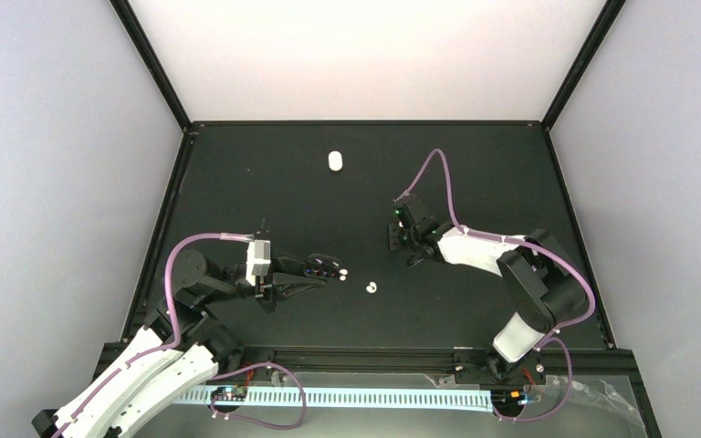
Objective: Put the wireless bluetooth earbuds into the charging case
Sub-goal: Adjust the earbud at the center of the board.
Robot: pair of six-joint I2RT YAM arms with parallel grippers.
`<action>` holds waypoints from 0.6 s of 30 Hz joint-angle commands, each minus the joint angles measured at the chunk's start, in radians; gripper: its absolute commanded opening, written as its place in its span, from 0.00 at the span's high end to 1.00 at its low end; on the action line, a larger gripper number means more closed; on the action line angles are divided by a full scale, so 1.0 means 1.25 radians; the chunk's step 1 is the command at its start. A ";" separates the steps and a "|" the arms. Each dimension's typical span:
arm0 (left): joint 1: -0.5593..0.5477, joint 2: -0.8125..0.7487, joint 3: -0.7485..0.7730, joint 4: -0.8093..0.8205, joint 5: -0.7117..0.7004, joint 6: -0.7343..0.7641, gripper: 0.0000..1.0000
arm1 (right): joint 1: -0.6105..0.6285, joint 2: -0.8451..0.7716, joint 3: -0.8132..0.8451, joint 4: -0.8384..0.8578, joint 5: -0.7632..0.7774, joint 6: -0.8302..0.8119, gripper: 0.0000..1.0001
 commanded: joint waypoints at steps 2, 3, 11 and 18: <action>0.007 -0.001 0.016 -0.003 0.008 0.007 0.98 | 0.004 -0.040 -0.021 0.027 -0.004 -0.012 0.80; 0.007 0.000 0.016 -0.003 0.008 0.008 0.98 | 0.005 -0.041 -0.018 0.025 -0.005 -0.014 0.80; 0.007 0.003 0.016 -0.001 0.009 0.006 0.98 | 0.005 -0.035 -0.017 0.030 -0.023 -0.018 0.77; 0.007 0.006 0.017 0.003 0.013 0.005 0.98 | 0.047 -0.018 0.020 0.023 -0.066 -0.052 0.69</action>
